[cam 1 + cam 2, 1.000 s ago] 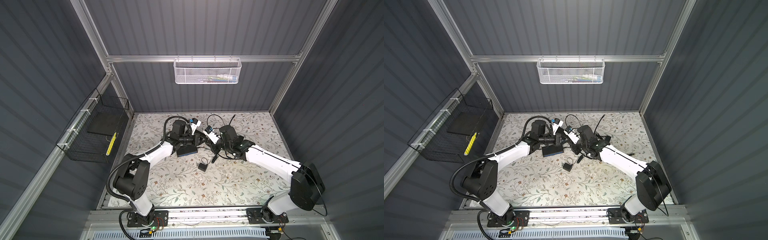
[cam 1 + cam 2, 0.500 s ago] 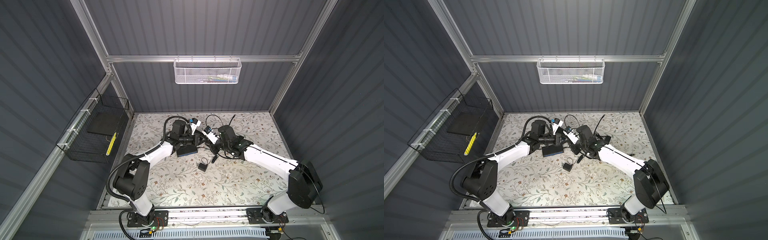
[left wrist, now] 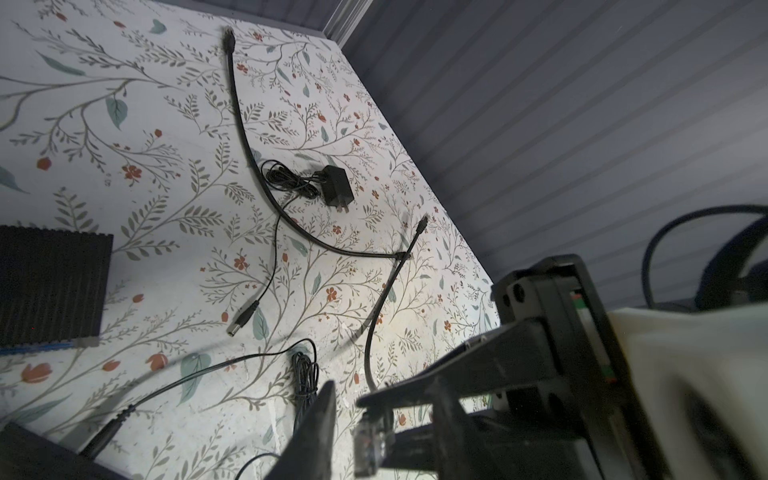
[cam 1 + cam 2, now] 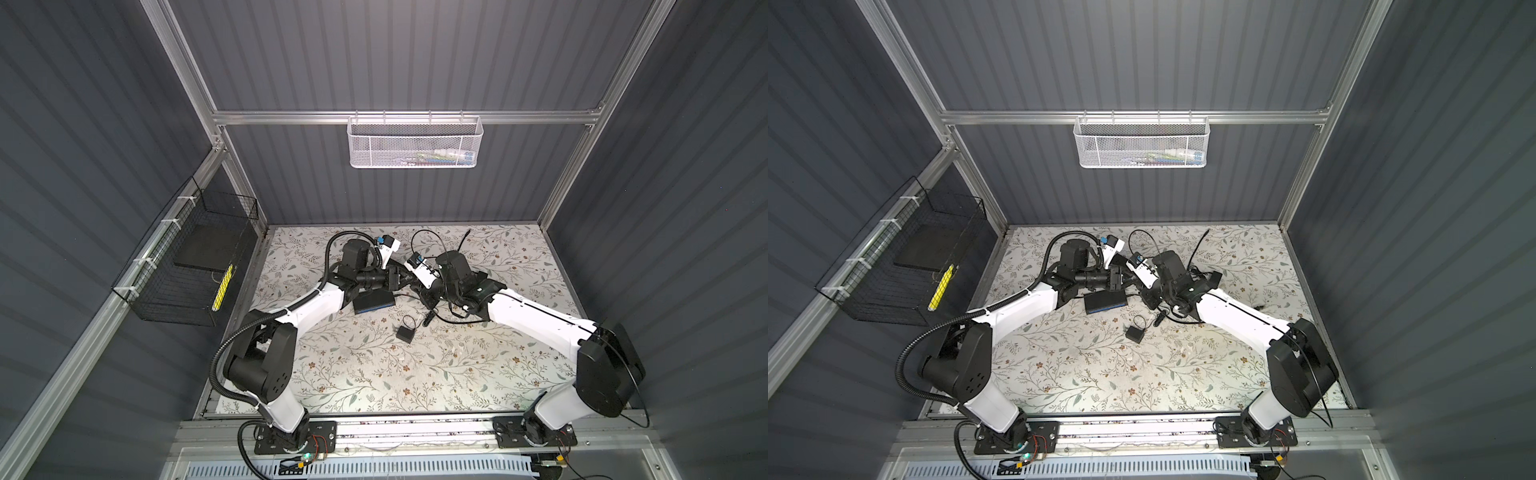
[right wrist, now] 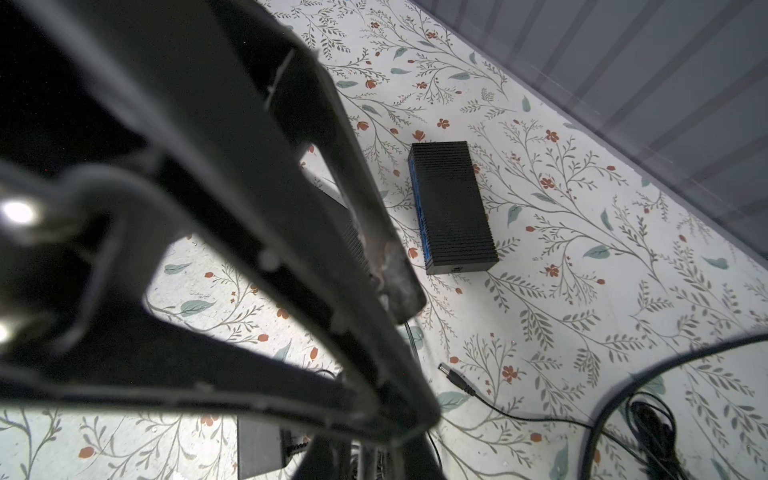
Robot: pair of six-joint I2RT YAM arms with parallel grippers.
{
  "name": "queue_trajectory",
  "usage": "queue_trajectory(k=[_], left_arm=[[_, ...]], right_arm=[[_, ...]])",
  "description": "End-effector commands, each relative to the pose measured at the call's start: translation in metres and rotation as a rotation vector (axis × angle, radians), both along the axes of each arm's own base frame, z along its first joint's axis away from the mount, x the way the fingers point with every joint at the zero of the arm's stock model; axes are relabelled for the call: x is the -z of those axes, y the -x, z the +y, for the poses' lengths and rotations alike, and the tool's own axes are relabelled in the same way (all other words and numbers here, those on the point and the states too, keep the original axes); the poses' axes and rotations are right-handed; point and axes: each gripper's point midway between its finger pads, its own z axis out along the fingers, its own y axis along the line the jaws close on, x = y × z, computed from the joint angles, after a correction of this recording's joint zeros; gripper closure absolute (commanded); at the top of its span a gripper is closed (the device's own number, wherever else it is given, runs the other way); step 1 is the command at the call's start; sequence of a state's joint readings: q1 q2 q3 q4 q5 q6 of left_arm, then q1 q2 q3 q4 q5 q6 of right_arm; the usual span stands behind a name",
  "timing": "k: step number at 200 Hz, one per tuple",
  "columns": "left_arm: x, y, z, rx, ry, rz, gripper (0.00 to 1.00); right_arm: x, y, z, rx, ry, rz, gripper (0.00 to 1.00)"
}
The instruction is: Insert the plug into the switch port
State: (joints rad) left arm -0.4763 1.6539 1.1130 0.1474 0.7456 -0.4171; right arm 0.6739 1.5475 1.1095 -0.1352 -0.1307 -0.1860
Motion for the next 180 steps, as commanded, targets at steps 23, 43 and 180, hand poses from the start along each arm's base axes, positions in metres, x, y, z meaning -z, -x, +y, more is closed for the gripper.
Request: queue_trajectory(k=[23, 43, 180], left_arm=[[-0.034, -0.019, 0.055, -0.142, 0.075, -0.034, 0.5], [-0.034, -0.031, 0.092, -0.271, -0.01, -0.065, 0.49], [0.097, -0.109, 0.183, -0.564, -0.24, 0.132, 0.55]], right_arm=[[0.004, -0.002, -0.003, 0.026, 0.012, 0.015, 0.99], [0.012, 0.001, -0.003, 0.029, 0.016, 0.046, 0.99], [0.058, 0.109, 0.08, -0.025, 0.153, 0.571, 1.0]])
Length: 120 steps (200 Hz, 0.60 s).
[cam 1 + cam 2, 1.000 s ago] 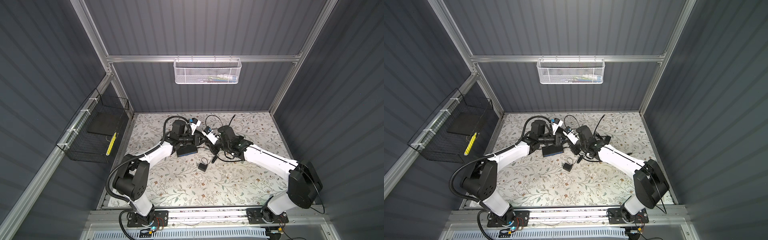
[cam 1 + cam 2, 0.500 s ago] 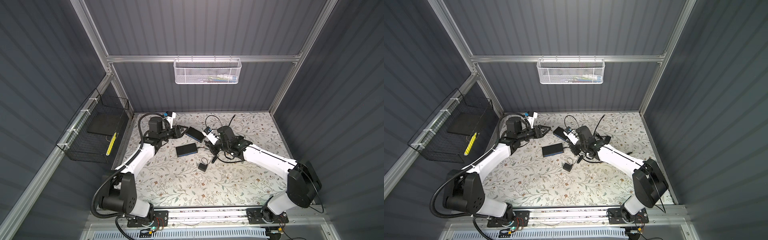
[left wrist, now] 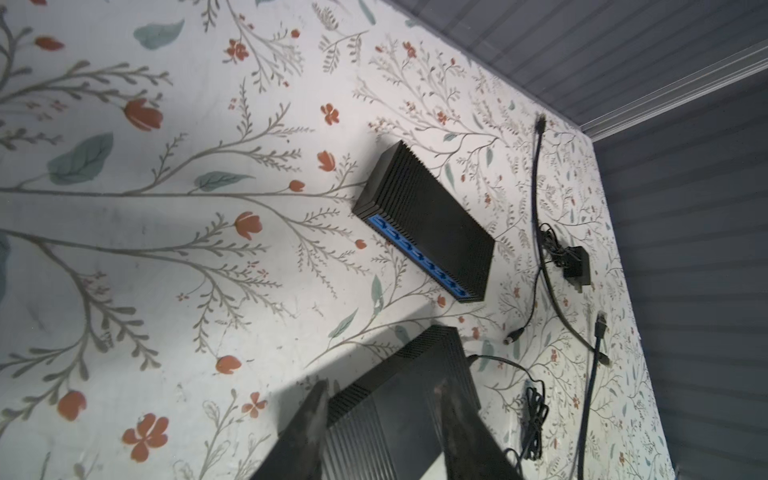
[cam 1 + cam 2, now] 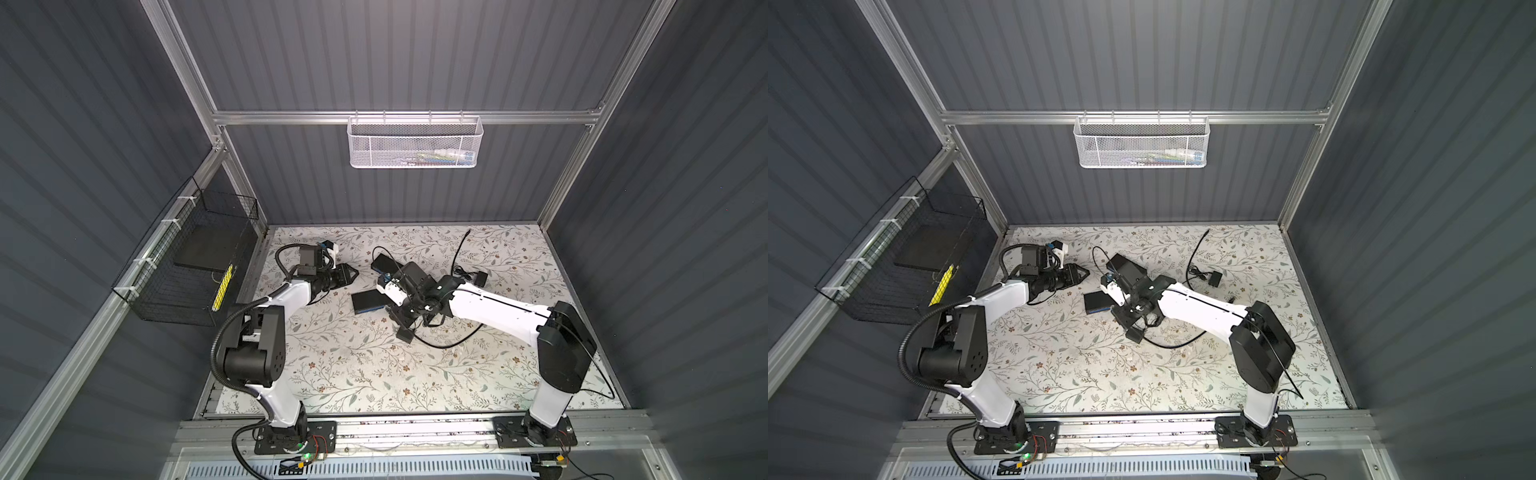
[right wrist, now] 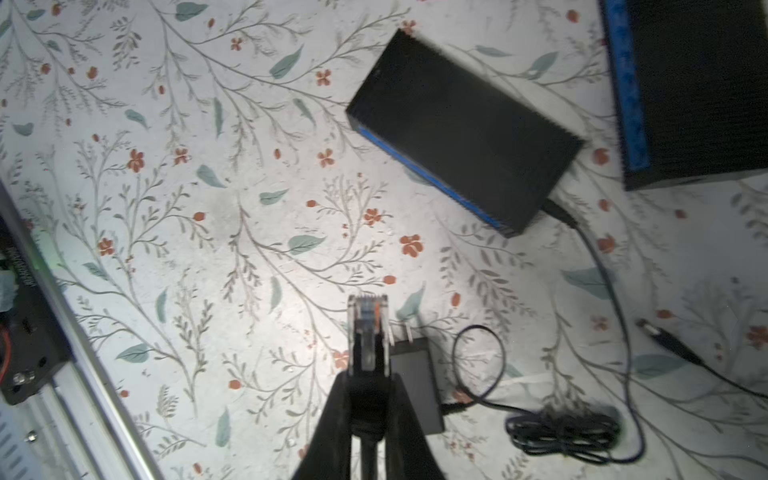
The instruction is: Insert the plug into the switch port
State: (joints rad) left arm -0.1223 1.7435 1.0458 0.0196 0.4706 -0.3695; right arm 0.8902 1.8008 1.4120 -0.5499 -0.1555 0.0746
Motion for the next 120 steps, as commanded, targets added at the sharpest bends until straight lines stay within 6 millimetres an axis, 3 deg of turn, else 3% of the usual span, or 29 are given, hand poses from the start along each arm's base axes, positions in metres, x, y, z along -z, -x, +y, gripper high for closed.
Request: queue_trajectory(k=[1, 30, 65, 102, 120], left_arm=[[-0.007, -0.018, 0.005, -0.002, 0.002, -0.059, 0.55], [0.002, -0.023, 0.004, 0.007, 0.011, -0.046, 0.56], [-0.003, -0.022, 0.024, -0.036, 0.013, -0.053, 0.57], [-0.021, -0.015, 0.036, -0.054, -0.019, -0.072, 0.57], [-0.027, -0.013, 0.038, -0.059, -0.029, -0.083, 0.57]], right_arm=[[0.007, 0.035, 0.011, 0.023, 0.012, 0.159, 1.0], [0.036, 0.043, 0.018, 0.082, 0.011, 0.246, 1.0], [0.08, 0.044, 0.018, 0.114, 0.069, 0.3, 1.0], [0.113, 0.035, -0.003, 0.147, 0.172, 0.306, 1.0], [0.124, 0.024, -0.023, 0.212, 0.192, 0.303, 1.0]])
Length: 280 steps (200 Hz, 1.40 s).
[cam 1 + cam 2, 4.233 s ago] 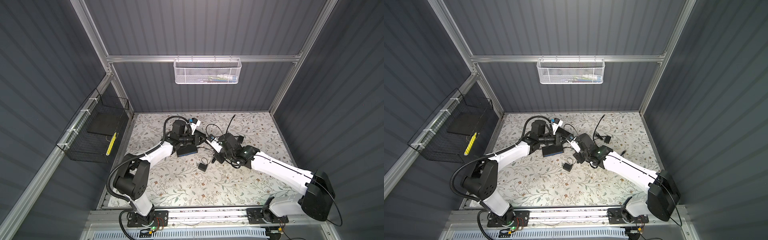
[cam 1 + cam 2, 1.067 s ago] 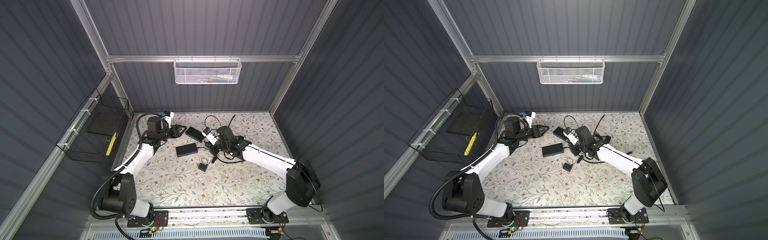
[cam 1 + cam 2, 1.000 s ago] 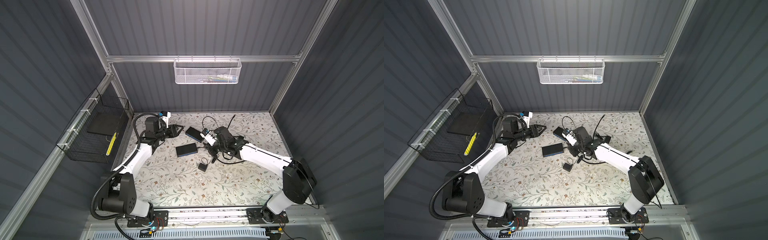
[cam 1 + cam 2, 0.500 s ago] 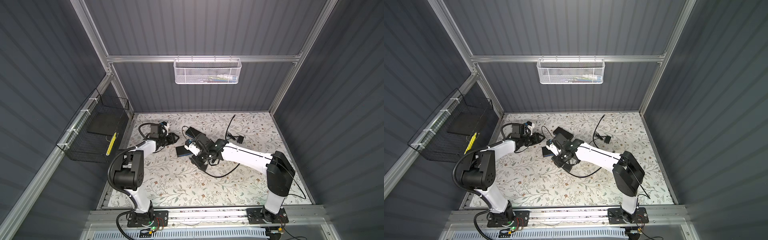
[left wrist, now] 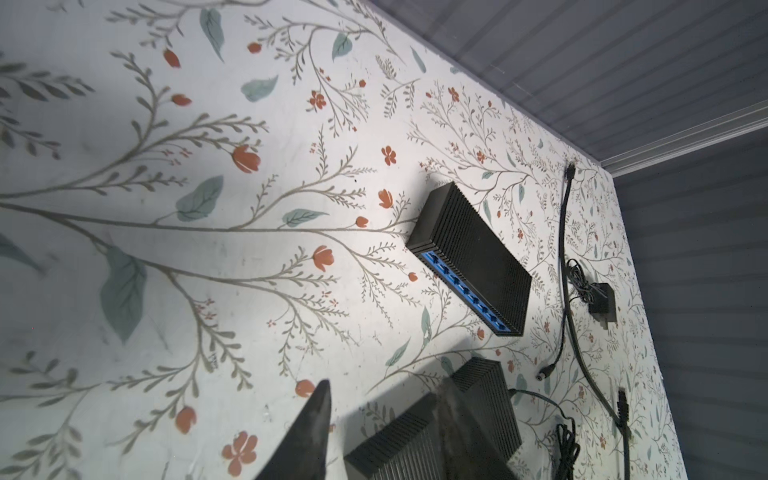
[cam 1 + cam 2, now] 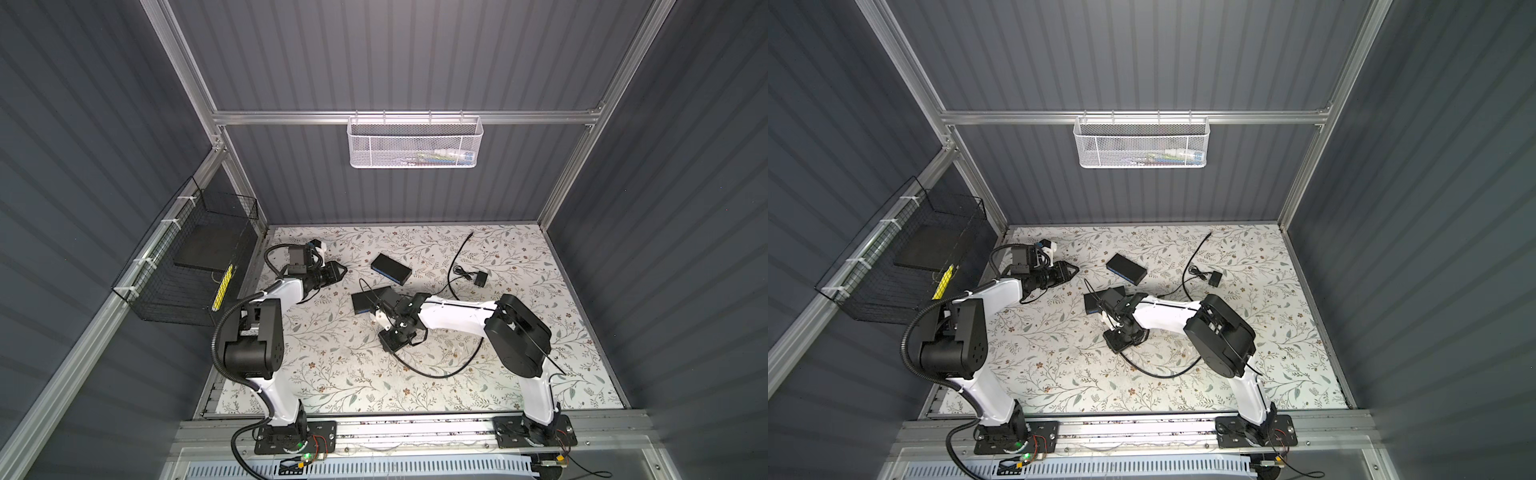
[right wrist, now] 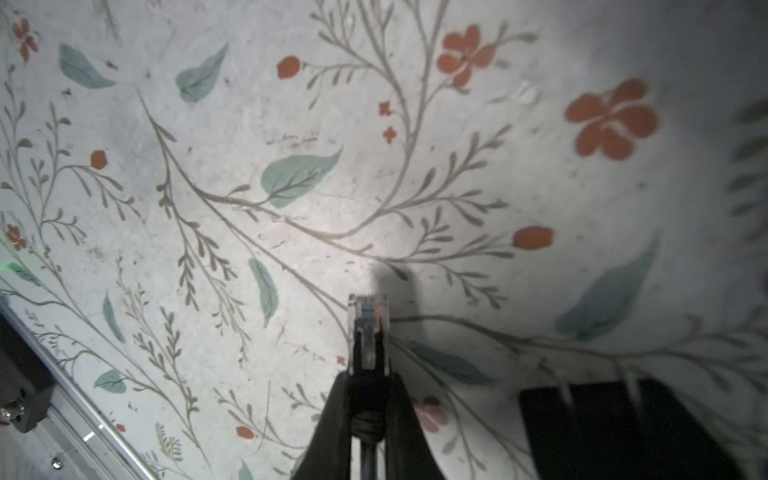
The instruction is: Insert the plug into the switch port
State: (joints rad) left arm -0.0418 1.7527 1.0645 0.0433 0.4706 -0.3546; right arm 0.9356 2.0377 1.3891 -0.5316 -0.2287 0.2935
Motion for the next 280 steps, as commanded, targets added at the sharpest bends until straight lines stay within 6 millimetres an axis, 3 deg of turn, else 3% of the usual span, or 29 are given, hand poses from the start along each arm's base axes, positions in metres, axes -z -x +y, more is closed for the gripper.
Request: queue_trajectory(k=[1, 29, 67, 90, 109, 138, 172, 199, 230, 280], left_arm=[[-0.02, 0.005, 0.002, 0.012, -0.025, -0.04, 0.57], [-0.022, 0.004, 0.001, 0.017, -0.023, -0.039, 0.57], [-0.016, 0.008, -0.006, 0.066, -0.004, -0.012, 0.58], [-0.012, 0.011, -0.007, 0.073, -0.001, 0.001, 0.58], [-0.007, 0.014, -0.01, 0.09, 0.011, 0.016, 0.58], [0.005, 0.015, -0.016, 0.11, 0.026, 0.039, 0.59], [0.016, 0.016, -0.031, 0.151, 0.029, 0.053, 0.59], [0.022, 0.014, -0.042, 0.18, 0.049, 0.061, 0.59], [0.027, 0.009, -0.049, 0.206, 0.058, 0.068, 0.59], [0.041, 0.009, -0.066, 0.248, 0.064, 0.1, 0.59]], right_arm=[[0.019, -0.012, -0.032, 0.083, 0.078, 0.008, 1.0], [0.035, -0.035, -0.071, 0.226, 0.122, 0.015, 1.0], [0.035, -0.076, -0.116, 0.358, 0.178, -0.055, 1.0], [0.029, -0.095, -0.144, 0.386, 0.216, -0.088, 1.0], [0.019, -0.098, -0.152, 0.345, 0.254, -0.118, 1.0], [0.001, -0.085, -0.13, 0.255, 0.19, -0.105, 1.0], [-0.015, -0.069, -0.079, 0.181, 0.086, -0.087, 1.0], [-0.011, -0.069, -0.053, 0.185, 0.03, -0.053, 1.0], [-0.004, -0.071, -0.035, 0.18, -0.003, -0.035, 1.0], [0.012, -0.074, -0.036, 0.19, 0.025, -0.035, 1.0]])
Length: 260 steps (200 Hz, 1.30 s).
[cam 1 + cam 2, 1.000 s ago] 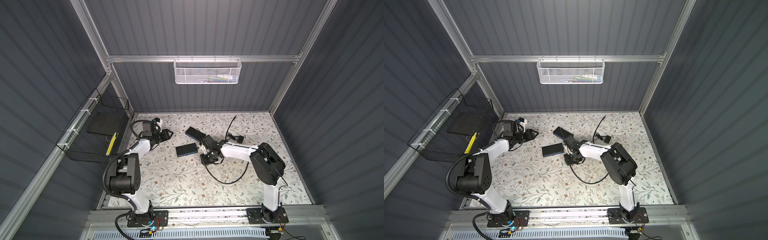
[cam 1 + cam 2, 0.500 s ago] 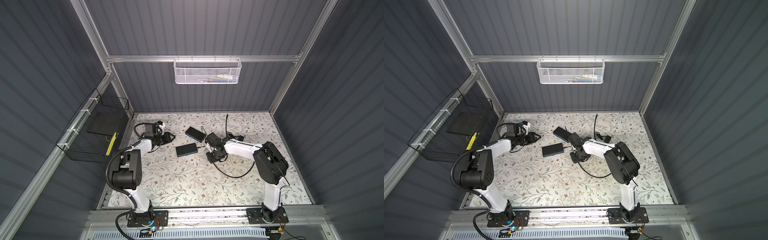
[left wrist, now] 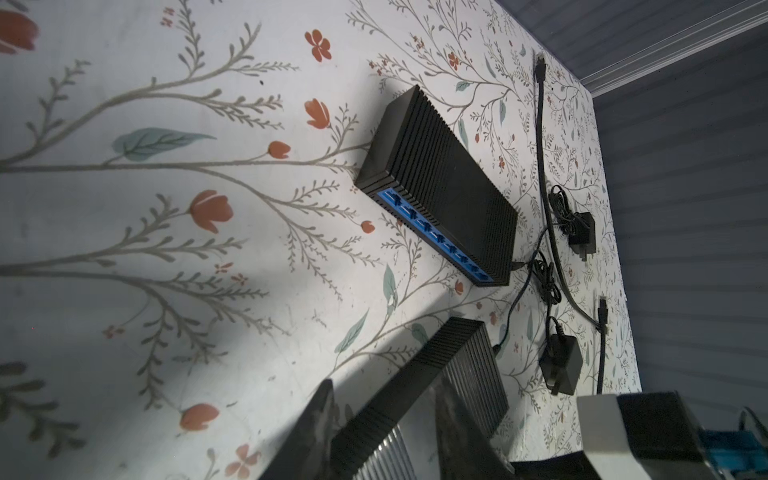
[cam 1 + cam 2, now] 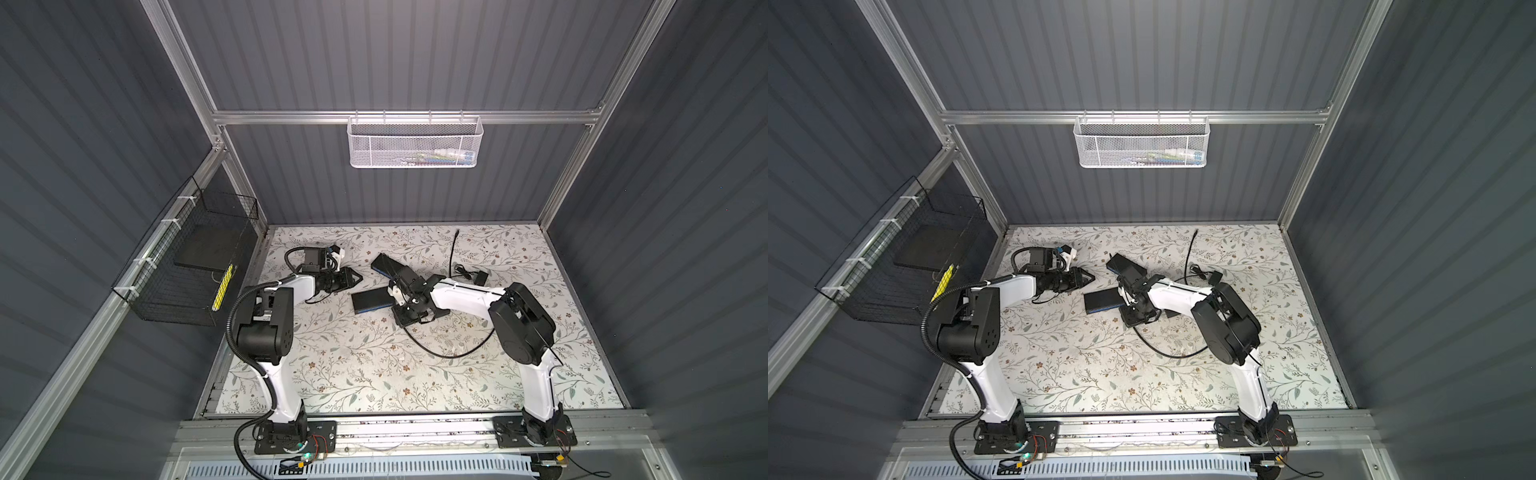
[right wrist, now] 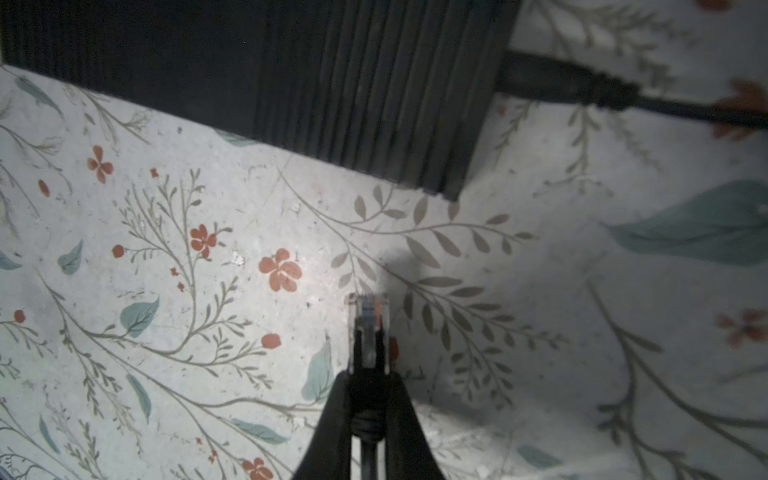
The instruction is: Insert the plug into the switch port
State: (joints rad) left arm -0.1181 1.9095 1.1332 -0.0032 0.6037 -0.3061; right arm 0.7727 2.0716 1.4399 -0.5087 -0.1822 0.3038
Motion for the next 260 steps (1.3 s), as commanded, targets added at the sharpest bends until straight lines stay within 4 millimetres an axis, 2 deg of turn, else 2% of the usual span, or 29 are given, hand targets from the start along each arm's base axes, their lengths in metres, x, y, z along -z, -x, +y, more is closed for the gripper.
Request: queue_trajectory(k=[1, 65, 127, 160, 229, 260], left_arm=[[-0.001, -0.002, -0.013, 0.05, 0.011, -0.013, 0.59], [0.013, -0.002, -0.039, 0.114, 0.004, 0.01, 0.59], [0.026, 0.008, -0.04, 0.129, 0.013, 0.048, 0.6], [0.034, 0.011, -0.042, 0.132, 0.028, 0.067, 0.6], [0.039, 0.016, -0.051, 0.155, 0.06, 0.082, 0.61], [0.041, 0.019, -0.053, 0.159, 0.061, 0.087, 0.61]], right_arm=[[0.013, 0.004, -0.001, 0.003, 0.025, 0.023, 1.0], [0.002, -0.006, 0.005, -0.026, 0.035, -0.027, 1.0], [0.0, -0.015, 0.022, -0.056, 0.042, -0.046, 1.0], [0.002, -0.02, 0.02, -0.058, 0.067, -0.058, 1.0], [0.001, -0.03, 0.018, -0.017, 0.095, -0.066, 1.0], [0.006, -0.028, 0.018, -0.022, 0.103, -0.051, 1.0]])
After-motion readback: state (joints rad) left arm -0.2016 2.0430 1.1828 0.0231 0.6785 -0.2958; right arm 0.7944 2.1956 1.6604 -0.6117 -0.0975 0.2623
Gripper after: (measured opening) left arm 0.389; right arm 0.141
